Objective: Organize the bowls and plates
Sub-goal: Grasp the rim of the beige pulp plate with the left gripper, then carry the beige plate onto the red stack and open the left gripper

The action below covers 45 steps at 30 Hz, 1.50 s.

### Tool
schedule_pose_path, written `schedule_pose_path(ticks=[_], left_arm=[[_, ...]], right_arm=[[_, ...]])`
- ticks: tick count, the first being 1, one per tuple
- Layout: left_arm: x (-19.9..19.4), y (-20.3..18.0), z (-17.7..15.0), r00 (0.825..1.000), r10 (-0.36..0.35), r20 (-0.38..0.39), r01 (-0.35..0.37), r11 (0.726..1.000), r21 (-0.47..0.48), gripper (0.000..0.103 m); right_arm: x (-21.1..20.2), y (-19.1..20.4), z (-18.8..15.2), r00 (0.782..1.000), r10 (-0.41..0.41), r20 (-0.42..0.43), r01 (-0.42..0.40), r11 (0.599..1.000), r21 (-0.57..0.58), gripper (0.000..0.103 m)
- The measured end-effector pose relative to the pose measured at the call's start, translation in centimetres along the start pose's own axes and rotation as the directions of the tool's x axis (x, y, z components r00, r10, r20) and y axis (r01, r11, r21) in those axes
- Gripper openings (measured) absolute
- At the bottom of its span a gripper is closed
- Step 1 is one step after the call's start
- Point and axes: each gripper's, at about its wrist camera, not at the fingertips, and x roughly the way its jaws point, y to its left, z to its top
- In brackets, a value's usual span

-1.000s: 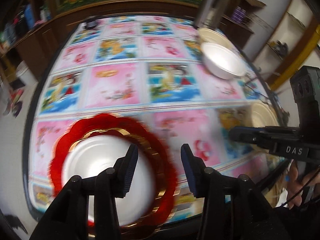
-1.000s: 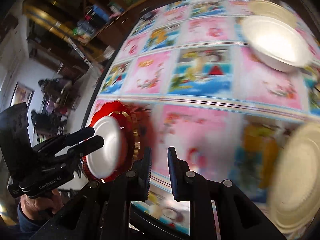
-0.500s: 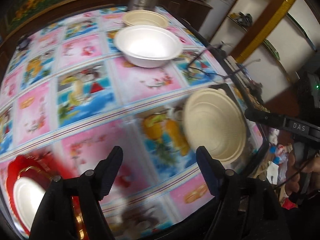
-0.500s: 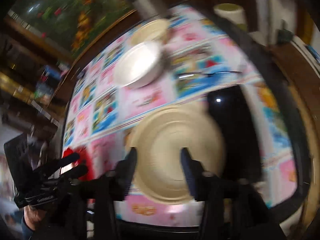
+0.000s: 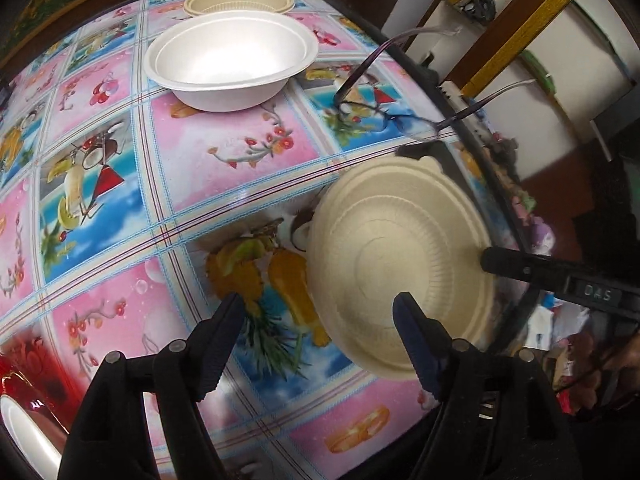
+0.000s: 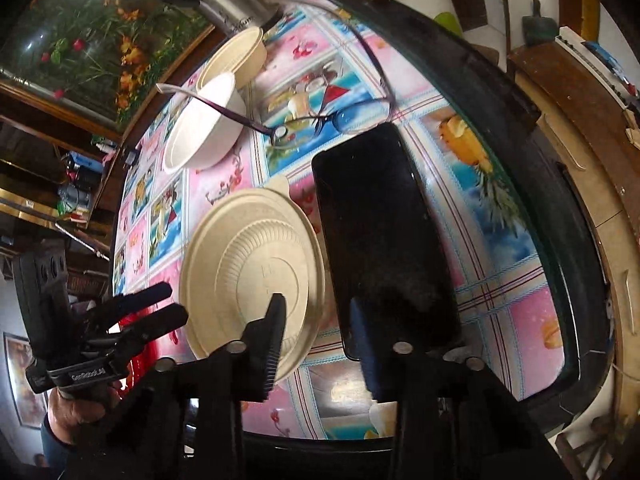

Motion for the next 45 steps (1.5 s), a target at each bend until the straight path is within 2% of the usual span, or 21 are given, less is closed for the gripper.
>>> schedule_pose_path(ticks=[1, 2, 3, 4, 5, 11, 28, 37, 45], left_arm=[[0.1, -0.1, 0.0, 1.0, 0.01, 0.006, -0.01, 1.0, 0.007, 0.073], [0.2, -0.1, 0.1, 1.0, 0.013, 0.008, -0.013, 1.0, 0.013, 0.058], [0.4, -0.1, 0.1, 1.0, 0.016, 0.003, -0.016, 1.0, 0.017, 0.038], [0.5, -0.2, 0.1, 1.0, 0.015, -0.004, -0.015, 1.0, 0.02, 0.031], [0.6, -0.2, 0.1, 1.0, 0.014, -0.004, -0.013, 1.0, 0.022, 0.027], [-0.2, -0.5, -0.2, 0.999, 0.042, 0.022, -0.043, 0.998, 0.047, 0.027], [-5.5, 4.8, -3.8, 0.989, 0.109, 0.101, -0.101, 0.991, -0.084, 0.027], [-9.8, 7.9, -6.2, 0.972, 0.166, 0.166, -0.136, 0.975, -0.177, 0.029], [-13.8, 11.3, -9.1, 0.949, 0.233, 0.212, -0.169, 0.944, -0.282, 0.036]], right_arm=[[0.2, 0.0, 0.0, 1.0, 0.0, -0.007, 0.0, 1.0, -0.003, 0.027], [0.5, 0.1, 0.1, 1.0, 0.0, -0.017, 0.0, 1.0, -0.011, 0.025], [0.6, 0.2, 0.0, 1.0, 0.004, -0.023, -0.004, 1.0, -0.02, 0.018], [0.7, 0.3, 0.0, 1.0, 0.006, -0.027, -0.007, 1.0, -0.025, 0.012], [0.7, 0.5, 0.1, 1.0, 0.0, -0.027, -0.001, 0.999, -0.036, 0.012], [0.9, 1.8, 0.2, 0.999, 0.015, -0.035, -0.018, 0.996, -0.087, 0.011], [2.9, 7.8, 0.2, 0.994, 0.08, -0.081, -0.094, 0.978, -0.189, 0.011], [3.9, 12.9, 0.0, 0.985, 0.119, -0.122, -0.149, 0.949, -0.277, 0.012], [4.9, 18.7, -0.8, 0.971, 0.162, -0.177, -0.217, 0.908, -0.359, 0.012]])
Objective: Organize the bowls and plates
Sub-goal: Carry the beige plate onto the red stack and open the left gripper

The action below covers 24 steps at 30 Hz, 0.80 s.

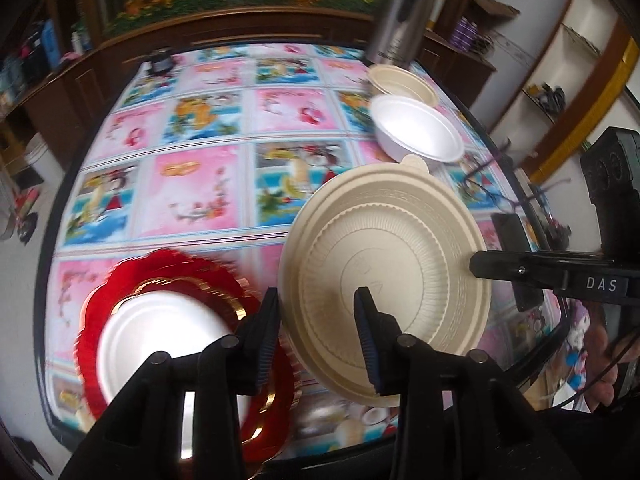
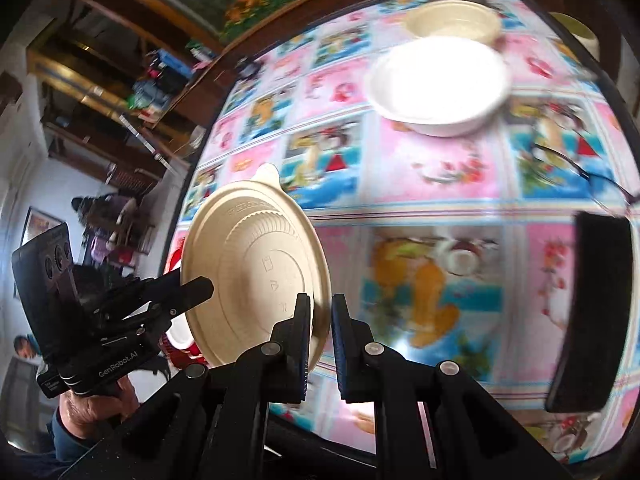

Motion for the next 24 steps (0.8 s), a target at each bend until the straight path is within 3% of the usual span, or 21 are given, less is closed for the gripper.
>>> schedule_pose_path(ticks=[13, 24], left_arm=[[-4.1, 7.9, -2.6, 0.994, 0.098, 0.047, -0.089, 0.983, -0.163, 0.041], [-5.2, 12.5, -5.1, 0.99, 0.136, 0.026, -0.127, 0.965, -0.229, 0.041]], right_arm=[[5.7, 8.5, 1.2, 0.992, 0.07, -0.108, -0.084, 0.987, -0.133, 0.012], [9.7, 12.9, 0.9, 0.98, 0.103, -0.173, -0.134, 0.975, -0.179, 0.012]])
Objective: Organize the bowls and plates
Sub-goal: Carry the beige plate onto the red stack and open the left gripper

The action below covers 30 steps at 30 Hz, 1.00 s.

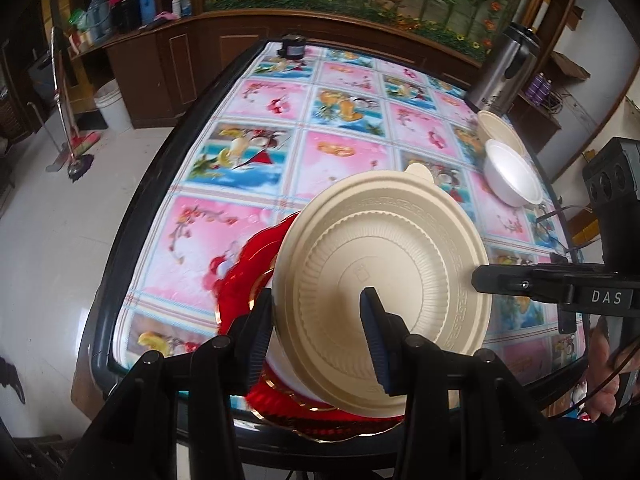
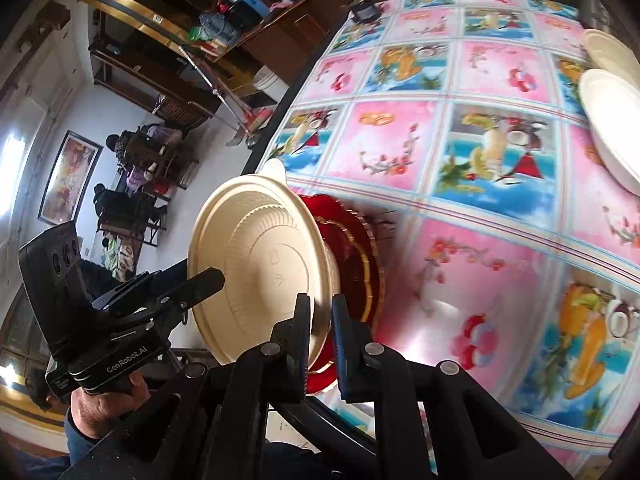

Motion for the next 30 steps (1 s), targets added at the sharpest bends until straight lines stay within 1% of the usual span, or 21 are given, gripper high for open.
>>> schedule_pose_path(ticks=[4, 8, 11, 16, 20, 23, 26, 30], left_arm=[[0.8, 1.3, -0.7, 1.0, -0.001, -0.025, 0.001, 1.0, -0.011, 0.041], [1.7, 2.0, -1.3, 0.999, -0.01, -0.052, 0.01, 1.0, -0.013, 0.041], [2.6, 2.4, -1.7, 0.997, -0.023, -0.074, 0.022, 1.0, -0.013, 0.041], [3.4, 2.7, -1.8, 0.996, -0.037, -0.087, 0.036, 0.999, -0.003, 0.041], [3.7, 2.7, -1.7, 0.995, -0.041, -0.092, 0.042, 0.999, 0.003, 0.042], [3.6, 2.8, -1.5, 0.996, -0.04, -0.082, 0.04, 0.999, 0.001, 0.044], [3.0, 3.1, -1.5, 0.997, -0.04, -0.062, 0.039, 0.999, -0.015, 0.052], [2.0, 3.1, -1.4, 0.999, -0.023, -0.037, 0.022, 0.999, -0.027, 0.054]], right_arm=[[1.5, 0.5, -0.1, 1.0, 0.004, -0.028, -0.004, 1.0, 0.007, 0.012], [3.0, 0.3, -0.2, 0.999, 0.006, -0.053, -0.004, 0.999, 0.04, 0.012], [3.8, 0.1, -0.3, 0.997, -0.01, -0.073, 0.014, 0.998, 0.06, 0.012], [4.7, -0.4, -0.5, 0.996, -0.016, -0.092, 0.025, 0.995, 0.1, 0.012], [5.0, -0.3, -0.5, 0.995, -0.02, -0.094, 0.03, 0.994, 0.104, 0.013], [4.9, -0.2, -0.3, 0.996, -0.032, -0.088, 0.041, 0.994, 0.105, 0.013], [4.1, 0.0, -0.2, 0.997, -0.042, -0.067, 0.048, 0.994, 0.097, 0.013], [2.3, -0.6, -0.2, 0.999, -0.045, -0.004, 0.045, 0.993, 0.105, 0.013]])
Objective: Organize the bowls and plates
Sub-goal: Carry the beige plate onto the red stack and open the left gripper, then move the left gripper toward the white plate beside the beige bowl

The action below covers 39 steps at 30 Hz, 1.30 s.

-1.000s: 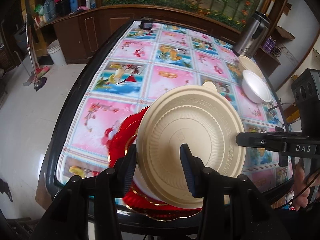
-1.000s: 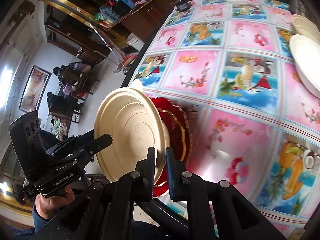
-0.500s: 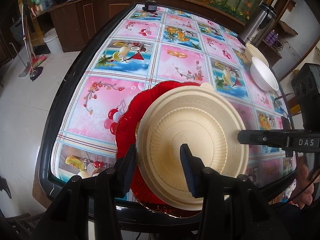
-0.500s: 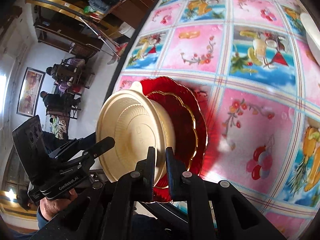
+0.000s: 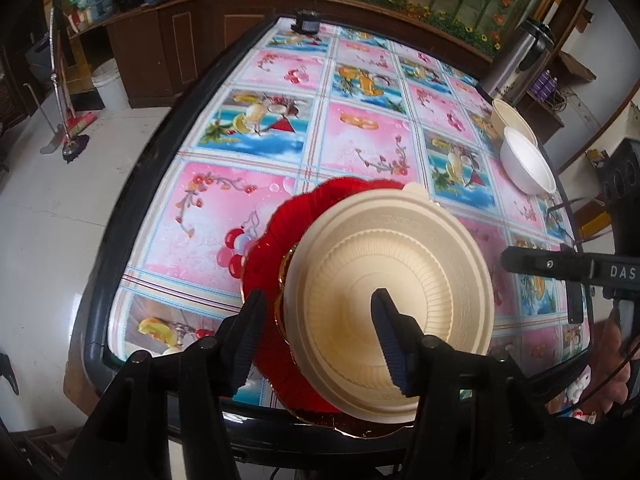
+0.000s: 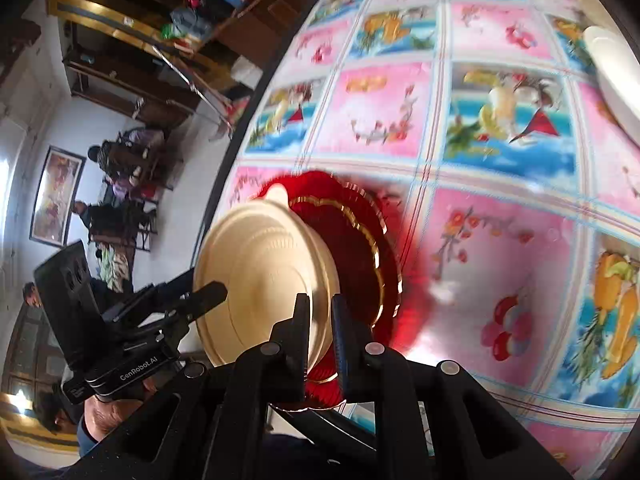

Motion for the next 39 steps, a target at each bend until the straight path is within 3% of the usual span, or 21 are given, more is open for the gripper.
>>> schedule_pose_path(ticks=[7, 12, 18, 23, 31, 39], left_arm=[[-3.5, -0.3, -0.8, 0.991, 0.087, 0.102, -0.081, 0.995, -0.06, 0.057], [-6.6, -2.5, -2.6, 0.967, 0.192, 0.17, -0.168, 0.975, -0.143, 0.059], [-8.3, -8.5, -6.1, 0.955, 0.243, 0.172, -0.199, 0.951, -0.238, 0.06], [-8.4, -13.9, -10.2, 0.962, 0.258, 0.087, -0.232, 0.945, -0.232, 0.06], [-9.6, -17.8, -10.8, 0.97, 0.223, 0.099, -0.198, 0.956, -0.216, 0.061], [-8.1, -20.8, -7.3, 0.988, 0.069, 0.14, -0.054, 0.993, -0.108, 0.064]], right_arm=[[-2.7, -4.2, -0.3, 0.999, -0.047, 0.022, 0.045, 0.996, 0.082, 0.013], [-3.7, -6.2, 0.4, 1.0, -0.026, -0.011, 0.026, 0.999, 0.04, 0.013], [-5.4, -7.6, 1.0, 0.998, 0.036, -0.051, -0.041, 0.994, -0.098, 0.013], [-4.9, -10.2, -0.4, 0.99, 0.041, -0.137, -0.061, 0.987, -0.148, 0.02], [-6.0, -10.3, -2.0, 0.976, 0.122, -0.178, -0.15, 0.977, -0.154, 0.02], [-11.2, -11.5, -0.9, 0.995, 0.075, -0.063, -0.084, 0.985, -0.148, 0.02]])
